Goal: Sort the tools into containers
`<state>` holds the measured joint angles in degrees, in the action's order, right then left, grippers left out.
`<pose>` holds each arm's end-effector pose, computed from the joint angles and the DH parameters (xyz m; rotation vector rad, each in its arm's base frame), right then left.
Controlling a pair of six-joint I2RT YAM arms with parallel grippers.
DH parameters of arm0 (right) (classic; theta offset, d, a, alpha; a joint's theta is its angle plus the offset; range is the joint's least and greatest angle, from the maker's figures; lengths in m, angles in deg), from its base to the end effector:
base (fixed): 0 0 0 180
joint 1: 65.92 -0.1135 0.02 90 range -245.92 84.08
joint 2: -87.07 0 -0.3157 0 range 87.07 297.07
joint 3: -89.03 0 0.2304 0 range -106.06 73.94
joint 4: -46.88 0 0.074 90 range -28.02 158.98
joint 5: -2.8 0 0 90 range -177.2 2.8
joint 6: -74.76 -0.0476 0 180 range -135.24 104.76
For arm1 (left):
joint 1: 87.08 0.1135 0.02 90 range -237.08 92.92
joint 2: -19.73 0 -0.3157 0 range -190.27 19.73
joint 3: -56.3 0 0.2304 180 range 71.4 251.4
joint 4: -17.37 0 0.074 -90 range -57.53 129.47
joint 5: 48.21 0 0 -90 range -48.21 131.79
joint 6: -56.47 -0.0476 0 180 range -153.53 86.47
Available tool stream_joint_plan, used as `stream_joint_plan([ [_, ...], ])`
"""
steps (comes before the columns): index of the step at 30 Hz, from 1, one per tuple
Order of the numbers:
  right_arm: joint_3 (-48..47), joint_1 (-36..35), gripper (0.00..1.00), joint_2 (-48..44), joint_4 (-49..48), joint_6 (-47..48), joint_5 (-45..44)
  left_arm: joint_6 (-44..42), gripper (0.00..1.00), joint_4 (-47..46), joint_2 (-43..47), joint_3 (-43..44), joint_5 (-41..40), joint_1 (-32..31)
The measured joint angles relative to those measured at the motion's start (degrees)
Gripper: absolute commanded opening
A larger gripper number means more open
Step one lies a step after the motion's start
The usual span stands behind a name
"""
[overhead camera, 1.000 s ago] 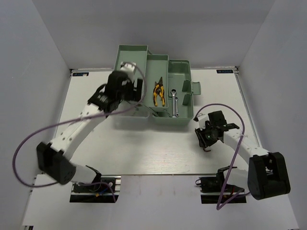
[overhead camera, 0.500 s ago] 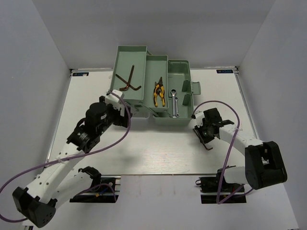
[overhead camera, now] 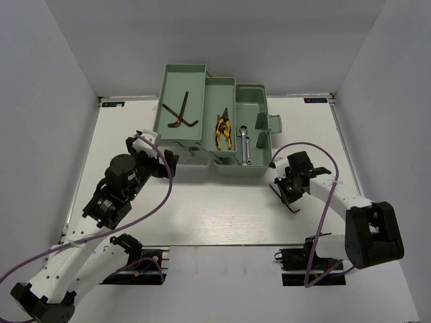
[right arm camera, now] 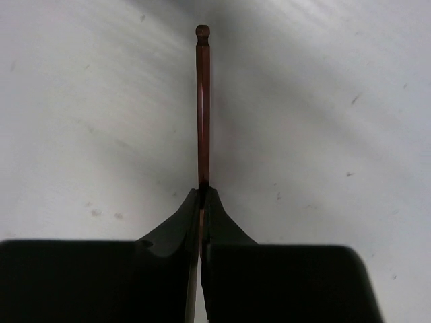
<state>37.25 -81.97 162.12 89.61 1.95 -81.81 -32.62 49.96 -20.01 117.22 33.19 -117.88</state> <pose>0.1906 0.0595 0.2166 -0.8039 2.5980 0.1222 0.0988 -0.0506 0.3746 0.3517 1.7402 -0.2680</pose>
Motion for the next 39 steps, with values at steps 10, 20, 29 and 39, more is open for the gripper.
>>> stream_joint_plan([
  [10, -1.18, 0.98, 0.0, -19.43, 8.48, 4.96, 7.43, -0.02, 0.99, 0.0, -0.28, -0.52, -0.55, 0.0],
  [20, -30.91, -0.83, 0.0, -8.83, 16.87, 8.66, 15.65, 0.0, 0.99, -0.33, -0.61, -1.09, -1.81, 0.66],
  [29, -68.83, -8.9, 0.0, 16.85, 14.12, 4.24, 18.32, -0.02, 0.99, -0.81, -1.38, -1.99, -7.56, 0.7],
  [39, -87.86, -19.15, 0.0, 39.95, -1.49, -10.95, 18.36, -0.02, 0.99, -0.9, 1.6, -2.45, -14.27, 0.7],
])
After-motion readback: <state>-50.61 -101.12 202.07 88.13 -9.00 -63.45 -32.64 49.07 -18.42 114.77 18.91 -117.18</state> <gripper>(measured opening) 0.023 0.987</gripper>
